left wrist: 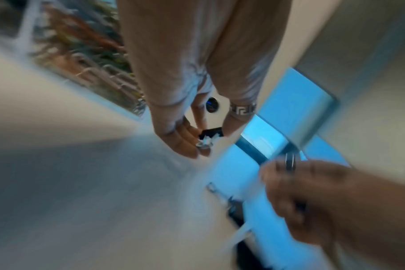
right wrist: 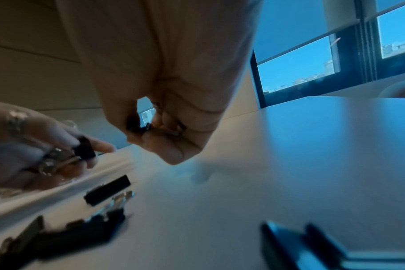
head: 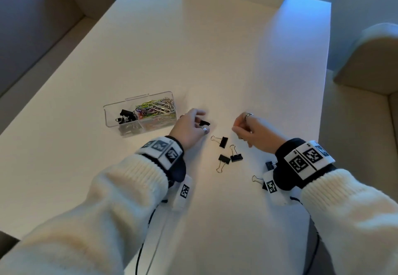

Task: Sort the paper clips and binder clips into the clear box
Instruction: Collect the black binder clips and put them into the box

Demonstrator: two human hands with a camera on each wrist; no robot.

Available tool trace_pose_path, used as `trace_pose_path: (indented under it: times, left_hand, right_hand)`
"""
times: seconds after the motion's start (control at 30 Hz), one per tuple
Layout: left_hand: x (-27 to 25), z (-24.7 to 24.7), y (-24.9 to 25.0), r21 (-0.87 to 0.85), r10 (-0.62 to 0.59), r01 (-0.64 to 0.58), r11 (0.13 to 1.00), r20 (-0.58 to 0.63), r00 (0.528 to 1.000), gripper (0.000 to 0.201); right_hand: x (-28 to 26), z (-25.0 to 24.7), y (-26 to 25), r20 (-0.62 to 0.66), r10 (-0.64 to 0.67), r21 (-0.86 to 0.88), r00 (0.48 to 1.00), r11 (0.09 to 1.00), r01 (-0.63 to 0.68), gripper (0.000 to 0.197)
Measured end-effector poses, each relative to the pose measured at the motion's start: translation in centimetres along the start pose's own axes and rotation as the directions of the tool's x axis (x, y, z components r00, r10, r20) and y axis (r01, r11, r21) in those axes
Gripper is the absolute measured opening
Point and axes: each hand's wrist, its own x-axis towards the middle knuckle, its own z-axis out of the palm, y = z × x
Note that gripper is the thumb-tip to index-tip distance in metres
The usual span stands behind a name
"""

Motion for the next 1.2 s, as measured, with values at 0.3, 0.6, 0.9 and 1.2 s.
trace_pose_path:
  times: [0.3, 0.6, 0.9, 1.2]
  left_hand:
    - [-2.6, -1.9, -0.6, -0.87, -0.249, 0.361, 0.336, 0.288, 0.925, 0.024]
    - [-3.6, -2.4, -1.3, -0.867, -0.301, 0.394, 0.304, 0.305, 0.904, 0.036]
    - [-5.0, -4.4, -1.3, -0.902, -0.248, 0.369, 0.222, 0.314, 0.917, 0.033]
    - [-6.9, -7.9, -2.8, -0.956, -0.244, 0.283, 0.076, 0.258, 0.935, 0.039]
  right_hand:
    - [0.0, 1.9, -0.6, 0.126, 0.112, -0.221, 0.986, 0.972, -0.083, 0.035]
    - [-0.4, 2.2, -5.0, 0.003, -0.182, -0.189, 0.983, 0.965, 0.179, 0.026]
    - [-0.6, 4.8, -10.4, 0.012, -0.437, -0.188, 0.899, 0.882, 0.431, 0.048]
    - [1.3, 5.9, -13.1, -0.257, -0.452, 0.081, 0.854, 0.871, 0.485, 0.027]
